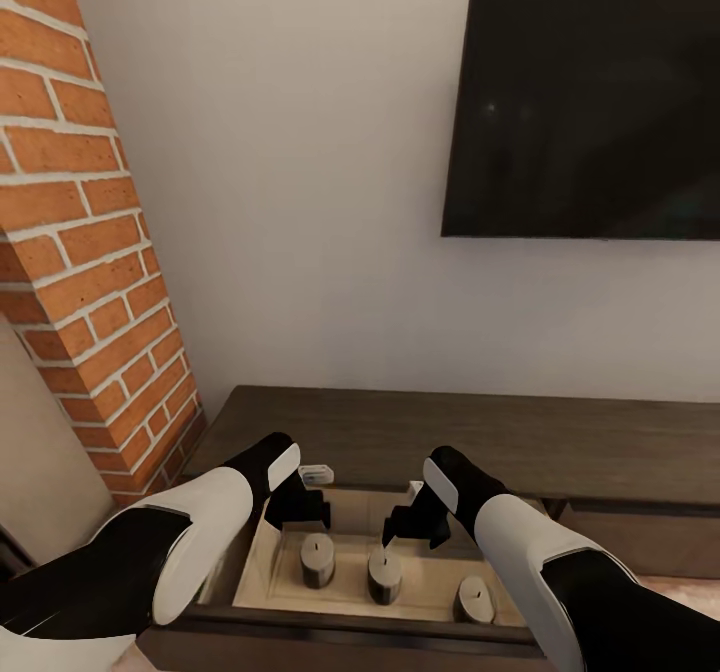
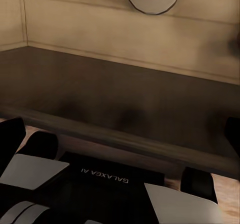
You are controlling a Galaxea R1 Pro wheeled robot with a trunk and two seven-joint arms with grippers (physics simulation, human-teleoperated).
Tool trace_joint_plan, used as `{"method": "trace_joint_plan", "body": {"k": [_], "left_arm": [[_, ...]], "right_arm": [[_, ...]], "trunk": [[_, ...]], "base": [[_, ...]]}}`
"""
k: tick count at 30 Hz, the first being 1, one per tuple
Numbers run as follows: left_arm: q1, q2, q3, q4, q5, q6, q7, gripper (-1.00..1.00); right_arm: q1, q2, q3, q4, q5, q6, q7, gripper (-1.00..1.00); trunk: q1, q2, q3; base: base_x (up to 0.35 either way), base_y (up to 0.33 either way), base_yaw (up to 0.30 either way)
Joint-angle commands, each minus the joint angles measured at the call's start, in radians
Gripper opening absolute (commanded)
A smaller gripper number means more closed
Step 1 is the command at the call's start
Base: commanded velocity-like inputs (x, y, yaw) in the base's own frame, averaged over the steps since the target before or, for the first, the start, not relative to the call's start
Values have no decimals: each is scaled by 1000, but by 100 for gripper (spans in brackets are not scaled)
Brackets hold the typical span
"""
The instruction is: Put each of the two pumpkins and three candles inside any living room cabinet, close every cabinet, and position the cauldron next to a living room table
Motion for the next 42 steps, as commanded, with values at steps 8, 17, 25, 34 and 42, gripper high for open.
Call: {"method": "trace_joint_plan", "body": {"k": [8, 17, 25, 34, 42], "left_arm": [[0, 0, -6, -3, 29, 1, 6, 100], [0, 0, -6, -3, 31, 1, 6, 100], [0, 0, -6, -3, 31, 1, 7, 100], [0, 0, -6, -3, 31, 0, 7, 100], [0, 0, -7, -3, 31, -1, 6, 100]], "right_arm": [[0, -1, 10, -1, -3, 4, 0, 100], [0, -1, 12, -5, 1, 6, -3, 100], [0, -1, 12, -6, 1, 6, -2, 100], [0, -1, 12, -6, 1, 6, -3, 100], [0, -1, 10, -6, 1, 5, -3, 100]], "trunk": [[-31, 56, 24], [-65, 119, 57], [-85, 154, 86], [-85, 154, 100], [-85, 154, 113]], "base": [[0, 0, 0], [0, 0, 0], [0, 0, 0], [0, 0, 0], [-79, 0, 0]]}}
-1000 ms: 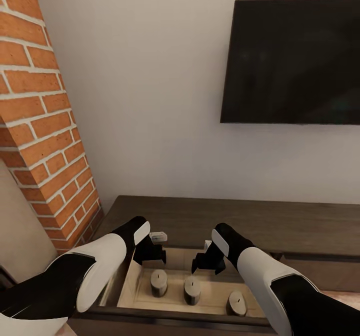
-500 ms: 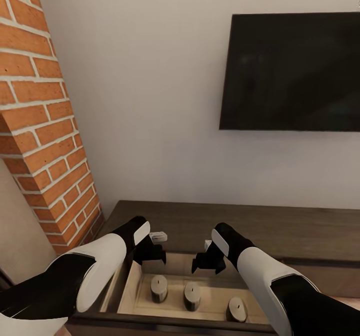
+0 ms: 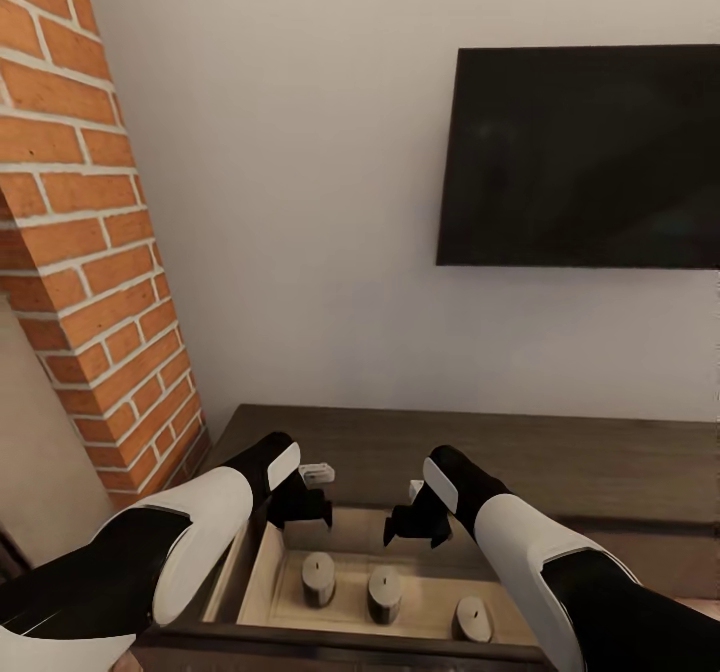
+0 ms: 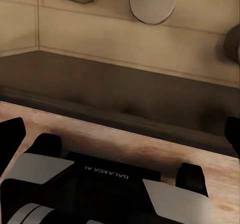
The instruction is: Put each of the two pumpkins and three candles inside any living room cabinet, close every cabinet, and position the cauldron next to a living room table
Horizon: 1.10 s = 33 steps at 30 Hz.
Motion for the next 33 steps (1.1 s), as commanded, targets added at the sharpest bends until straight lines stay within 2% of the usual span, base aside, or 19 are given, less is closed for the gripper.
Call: {"method": "trace_joint_plan", "body": {"k": [1, 13, 14, 16, 28, 33], "left_arm": [[0, 0, -8, -2, 11, 4, 6, 100], [0, 0, -8, 0, 11, -5, 7, 100], [1, 0, -8, 0, 11, -48, 8, 100], [1, 0, -8, 0, 10, -72, 8, 100], [1, 0, -11, 1, 3, -179, 9, 100], [1, 2, -13, 1, 2, -193, 9, 100]], "right_arm": [[0, -1, 8, -1, -7, 3, 0, 100], [0, 0, 7, -1, -8, -1, 2, 100], [0, 0, 7, -2, -8, -5, 2, 100], [0, 0, 7, -4, -8, -10, 2, 100], [0, -1, 4, -5, -9, -120, 4, 100], [0, -3, 5, -1, -10, -136, 4, 100]], "trunk": [[-1, 0, 1], [-1, 0, 9], [-1, 0, 9], [-1, 0, 10], [-1, 0, 10], [-1, 0, 10]], "base": [[-254, 0, 0], [-300, 0, 0], [-308, 0, 0], [-301, 0, 0], [-295, 45, 0], [-297, 109, 0]]}}
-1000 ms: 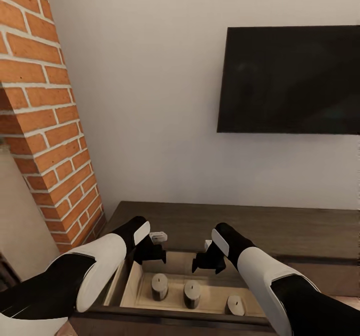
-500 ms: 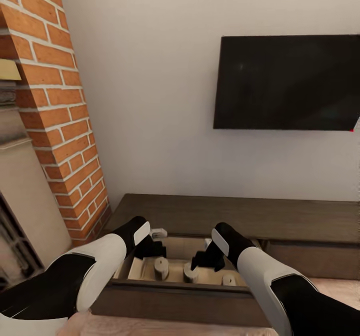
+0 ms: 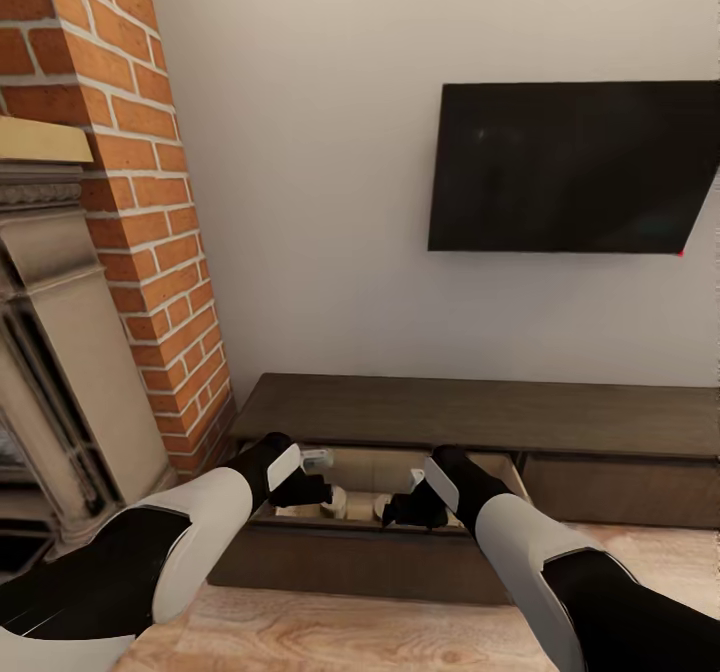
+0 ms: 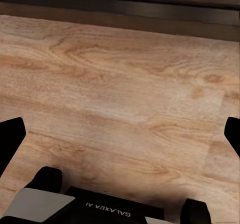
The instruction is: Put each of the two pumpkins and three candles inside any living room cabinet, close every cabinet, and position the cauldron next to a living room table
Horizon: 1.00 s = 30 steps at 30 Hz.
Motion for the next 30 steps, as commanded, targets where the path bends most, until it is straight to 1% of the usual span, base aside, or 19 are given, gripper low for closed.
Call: {"method": "trace_joint_plan", "body": {"k": [1, 5, 9, 14, 17, 20, 21, 22, 25, 30], "left_arm": [[0, 0, -8, -2, 11, 4, 6, 100], [0, 2, -10, -3, 10, -1, 7, 100], [1, 2, -11, -2, 9, -60, 9, 100], [4, 2, -11, -2, 9, -86, 13, 100], [4, 3, -11, -2, 10, -87, 12, 100], [6, 4, -10, -2, 10, -91, 12, 100], [14, 4, -10, -2, 10, -112, 12, 100], [17, 4, -10, -2, 10, -122, 12, 100], [37, 5, -9, -2, 11, -186, 11, 100], [40, 6, -9, -2, 11, -190, 5, 100]], "right_arm": [[-1, -1, 8, 0, -6, 2, 0, 100], [0, -3, 9, 3, -6, -4, 0, 100], [14, -11, 10, 6, -6, -14, -1, 100], [49, -22, 10, 7, -4, -43, 0, 100], [52, -25, 10, 7, -4, -52, 0, 100], [59, -37, 10, 7, -2, -68, 0, 100], [66, -45, 10, 7, -2, -76, 0, 100], [68, -47, 10, 7, -2, -78, 0, 100], [78, -57, 10, 7, -2, -90, 0, 100], [90, -59, 10, 7, -2, -93, 0, 100]], "trunk": [[-1, -1, -1], [-1, -1, -1], [-1, -1, -1], [-1, -1, -1], [-1, -1, -1], [-1, -1, -1], [-1, -1, -1], [-1, -1, -1], [-1, -1, -1], [-1, -1, -1]], "base": [[-298, 112, 0], [-297, 113, 0], [-297, 113, 0], [-273, 94, 0], [-115, 31, 0], [-40, 11, 0], [-12, 3, 0], [-10, 3, 0], [-15, 1, 0], [-160, 0, 0]]}}
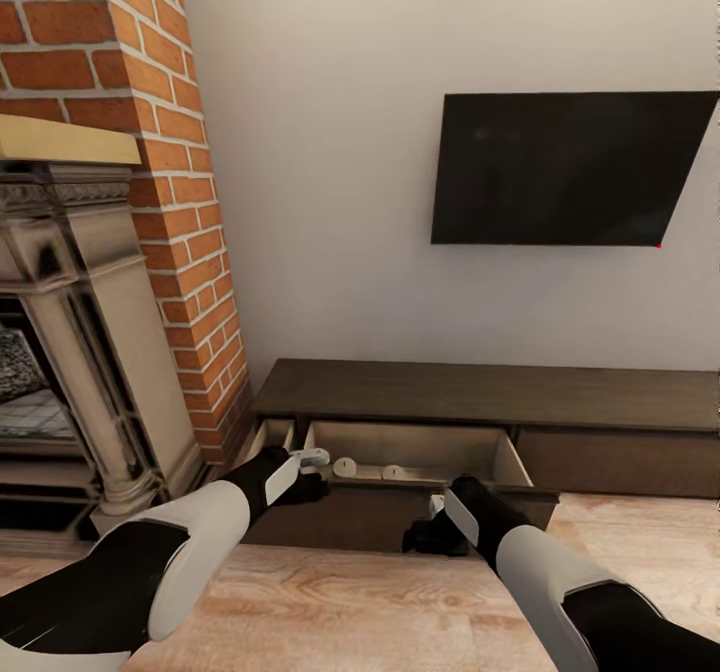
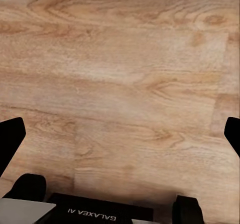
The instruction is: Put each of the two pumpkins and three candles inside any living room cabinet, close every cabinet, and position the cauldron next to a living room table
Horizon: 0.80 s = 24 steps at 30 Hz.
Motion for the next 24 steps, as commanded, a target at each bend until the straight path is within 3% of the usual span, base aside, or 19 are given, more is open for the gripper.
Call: {"method": "trace_joint_plan", "body": {"k": [1, 9, 16, 19, 21, 24], "left_arm": [[4, 8, -8, -2, 11, 3, 4, 100], [19, 21, -9, -3, 10, -10, 5, 100], [21, 21, -9, -2, 10, -81, 4, 100], [25, 20, -10, -3, 10, -98, 4, 100], [36, 20, -10, -3, 11, -147, 4, 100], [43, 20, -11, -3, 11, -196, 4, 100]], "right_arm": [[10, -1, 9, -1, -6, -4, 0, 100], [15, -1, 9, -1, -5, -51, 1, 100], [25, -1, 10, -1, -5, -91, 0, 100], [39, -1, 11, -1, -5, -158, 0, 100], [45, -1, 11, -1, -4, -239, -1, 100], [48, -1, 11, 2, -4, -299, -1, 100]], "trunk": [[-1, -1, -1], [-1, -1, -1], [-1, -1, -1], [-1, -1, -1], [7, -15, -7], [19, -36, -17]], "base": [[-72, 0, 0], [-23, 0, 0], [-1, 0, 0], [0, 0, 0], [0, 0, 0], [0, 0, 0]]}}
